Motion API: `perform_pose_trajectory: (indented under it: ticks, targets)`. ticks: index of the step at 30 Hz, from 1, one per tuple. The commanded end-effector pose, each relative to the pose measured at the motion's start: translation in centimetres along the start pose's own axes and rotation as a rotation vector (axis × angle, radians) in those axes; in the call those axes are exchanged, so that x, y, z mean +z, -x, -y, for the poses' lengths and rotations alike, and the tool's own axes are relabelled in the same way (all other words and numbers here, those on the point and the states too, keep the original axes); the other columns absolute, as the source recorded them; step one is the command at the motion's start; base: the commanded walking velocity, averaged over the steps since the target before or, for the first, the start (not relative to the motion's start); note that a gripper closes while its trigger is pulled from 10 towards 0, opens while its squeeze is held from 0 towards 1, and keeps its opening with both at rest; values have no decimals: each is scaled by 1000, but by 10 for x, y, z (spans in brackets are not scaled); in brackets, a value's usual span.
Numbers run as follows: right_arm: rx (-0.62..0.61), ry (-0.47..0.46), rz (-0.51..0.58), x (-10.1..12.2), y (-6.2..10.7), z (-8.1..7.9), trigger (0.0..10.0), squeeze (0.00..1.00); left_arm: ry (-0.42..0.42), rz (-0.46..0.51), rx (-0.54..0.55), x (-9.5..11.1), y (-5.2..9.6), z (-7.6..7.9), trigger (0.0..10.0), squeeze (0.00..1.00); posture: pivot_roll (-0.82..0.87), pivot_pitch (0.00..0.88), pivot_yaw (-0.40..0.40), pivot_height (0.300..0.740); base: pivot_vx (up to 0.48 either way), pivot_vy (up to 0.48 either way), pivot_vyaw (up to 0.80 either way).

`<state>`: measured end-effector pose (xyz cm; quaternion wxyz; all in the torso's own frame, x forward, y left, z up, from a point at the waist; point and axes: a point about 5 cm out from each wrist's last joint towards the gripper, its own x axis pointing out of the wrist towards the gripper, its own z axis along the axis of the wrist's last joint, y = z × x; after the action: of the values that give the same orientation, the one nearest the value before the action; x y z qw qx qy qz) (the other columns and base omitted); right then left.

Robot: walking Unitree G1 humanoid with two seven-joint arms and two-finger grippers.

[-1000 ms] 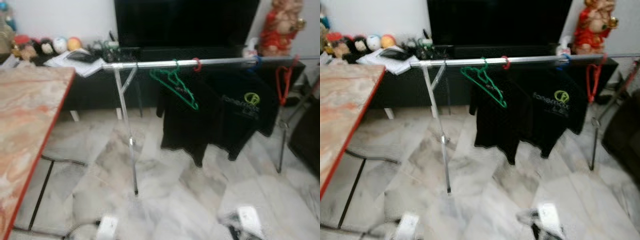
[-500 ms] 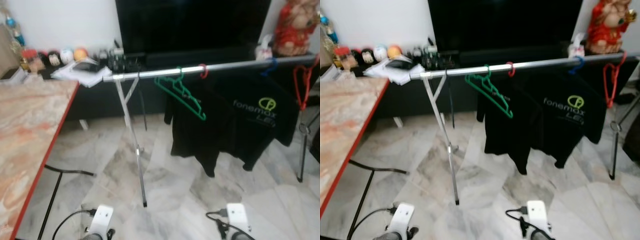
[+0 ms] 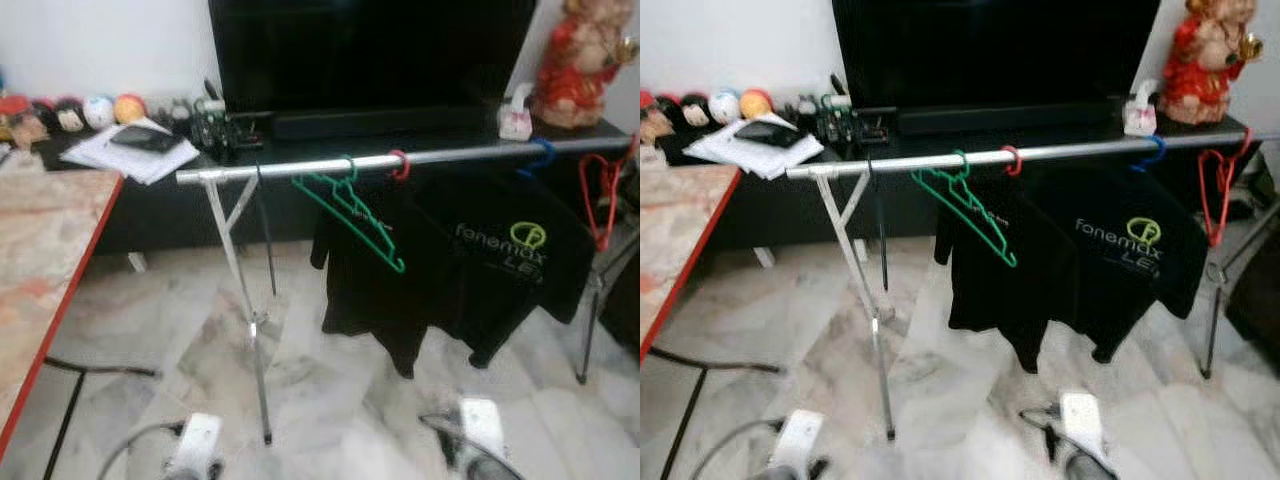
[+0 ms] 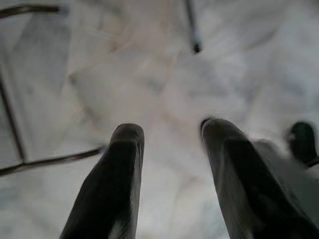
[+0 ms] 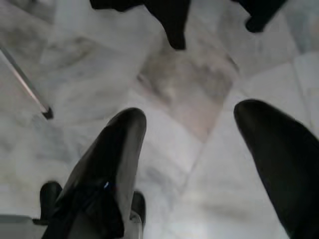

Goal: Hang hanger

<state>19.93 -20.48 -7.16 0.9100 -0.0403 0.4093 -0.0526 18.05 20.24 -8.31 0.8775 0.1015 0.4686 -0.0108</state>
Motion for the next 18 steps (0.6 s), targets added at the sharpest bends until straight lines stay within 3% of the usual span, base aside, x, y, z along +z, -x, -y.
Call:
perform_pose_trajectory:
  ticks: [1,6,18]
  targets:
    - [-28,17,-18,-4,1,10,10000,0,25,2,-11,1,-1,8,10000,0,-95,0,-3,740,300,0,406]
    - [-27,11,-23,-7,2,10,10000,0,25,-6,-26,-2,0,14,10000,0,-109,0,7,740,296,0,495]
    - [-23,0,-26,-11,3,12,10000,0,5,6,-43,3,-1,20,10000,0,-115,0,6,740,239,0,0]
